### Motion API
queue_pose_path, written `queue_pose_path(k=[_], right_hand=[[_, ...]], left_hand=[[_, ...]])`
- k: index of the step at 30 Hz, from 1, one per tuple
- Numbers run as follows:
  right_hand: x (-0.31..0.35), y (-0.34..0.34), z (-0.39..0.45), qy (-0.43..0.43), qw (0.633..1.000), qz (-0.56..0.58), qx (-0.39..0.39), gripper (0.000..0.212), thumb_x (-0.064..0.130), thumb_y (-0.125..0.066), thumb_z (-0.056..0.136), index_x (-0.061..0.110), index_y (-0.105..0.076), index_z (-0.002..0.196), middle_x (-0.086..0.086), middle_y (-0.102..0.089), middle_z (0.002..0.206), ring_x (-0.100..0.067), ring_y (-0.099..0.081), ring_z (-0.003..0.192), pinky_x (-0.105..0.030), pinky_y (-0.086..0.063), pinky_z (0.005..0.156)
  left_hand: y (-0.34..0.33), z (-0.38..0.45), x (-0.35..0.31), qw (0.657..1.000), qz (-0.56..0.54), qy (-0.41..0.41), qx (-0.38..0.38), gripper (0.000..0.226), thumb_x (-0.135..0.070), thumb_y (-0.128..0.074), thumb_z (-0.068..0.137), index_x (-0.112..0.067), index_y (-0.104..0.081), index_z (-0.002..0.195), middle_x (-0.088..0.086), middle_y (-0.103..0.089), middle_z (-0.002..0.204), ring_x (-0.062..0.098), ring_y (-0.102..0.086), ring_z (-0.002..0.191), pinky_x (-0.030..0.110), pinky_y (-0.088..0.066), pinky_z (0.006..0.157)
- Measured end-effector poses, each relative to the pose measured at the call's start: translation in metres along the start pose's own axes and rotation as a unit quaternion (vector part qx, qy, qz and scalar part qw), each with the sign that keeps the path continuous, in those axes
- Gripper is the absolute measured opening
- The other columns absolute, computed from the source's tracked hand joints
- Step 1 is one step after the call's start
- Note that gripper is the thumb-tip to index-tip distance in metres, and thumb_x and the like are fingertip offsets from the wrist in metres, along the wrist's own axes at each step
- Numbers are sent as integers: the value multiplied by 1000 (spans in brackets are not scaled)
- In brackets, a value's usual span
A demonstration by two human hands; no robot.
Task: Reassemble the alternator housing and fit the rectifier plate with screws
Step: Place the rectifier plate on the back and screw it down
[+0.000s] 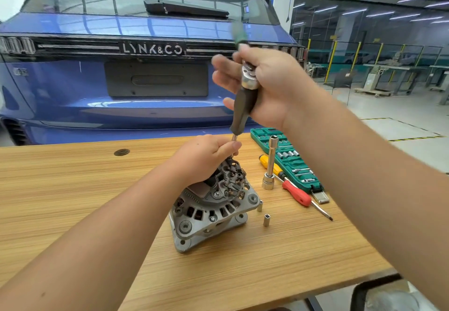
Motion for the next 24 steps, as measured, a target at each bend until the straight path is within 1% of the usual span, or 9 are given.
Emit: queue_pose_path(k=[2,4,9,13,14,17,21,22,24], right_hand=[[-8,7,-1,27,971,237,-27,24,26,-37,111,15,-47,92,0,-70,66,-15,-69,60,-32,-49,79],[-13,13,-5,69,942,327,-28,24,21,-44,109,13,-50,87,-1,-66,69,-16,-64,68,-25,-48,73],[-13,24,-18,221,960,172,2,30,-2,-58,96,19,-46,79,-4,-65,96,-15,-65,83,-27,-51,70],[4,33,-30,372,926,19,-64,21,1,-67,89,17,-60,79,-10,-69,109,-17,-68,103,-35,-53,87],[12,31,-38,436,894,-64,-81,22,0,-67,90,19,-61,81,-14,-68,112,-21,-68,107,-37,-53,90],[21,13,-60,589,741,-309,-90,16,-9,-66,90,5,-64,84,-21,-68,112,-39,-64,110,-47,-53,93],[27,-6,-63,613,608,-500,-68,9,-18,-63,80,-11,-65,85,-23,-68,96,-44,-63,90,-45,-50,83],[28,-11,-61,604,574,-550,-61,10,-12,-59,84,-12,-66,91,-24,-67,95,-45,-63,86,-47,-50,79],[31,-21,-52,557,532,-637,-38,33,17,-49,99,-10,-66,109,-25,-66,99,-45,-61,87,-53,-50,76]], left_hand=[[1,1,0,1000,-3,5,-8,45,-56,-30,106,-34,-68,98,-26,-60,65,-8,-53,67,25,-31,59],[2,2,1,1000,-7,5,-14,46,-57,-30,105,-34,-69,97,-22,-59,72,-5,-52,68,24,-31,59],[-1,2,3,1000,-3,0,-1,45,-58,-31,105,-35,-69,99,-20,-63,90,-4,-54,83,23,-35,64],[0,2,4,1000,-10,14,-4,44,-60,-30,105,-39,-67,92,-23,-60,74,-10,-55,69,24,-32,59],[1,2,3,1000,-12,17,-4,43,-59,-30,105,-40,-65,90,-24,-60,68,-15,-53,67,25,-31,58],[1,2,2,1000,-18,18,-6,43,-58,-32,105,-41,-60,77,-39,-56,63,-21,-50,67,26,-31,58],[1,4,3,1000,-21,12,-11,42,-58,-35,105,-37,-67,87,-25,-63,78,-11,-56,71,17,-37,60],[1,3,2,1000,-23,9,-11,43,-58,-36,105,-35,-69,91,-25,-62,73,-12,-55,68,16,-34,57],[1,3,1,1000,-26,11,-9,46,-58,-34,105,-31,-70,94,-27,-60,62,-16,-52,63,21,-32,55]])
Point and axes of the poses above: each hand's wrist, its own z-axis towards the middle knuckle, its own y-axis out of the back of the hand, x = y × z, the point moved 9 cm from there along z, towards the middle knuckle
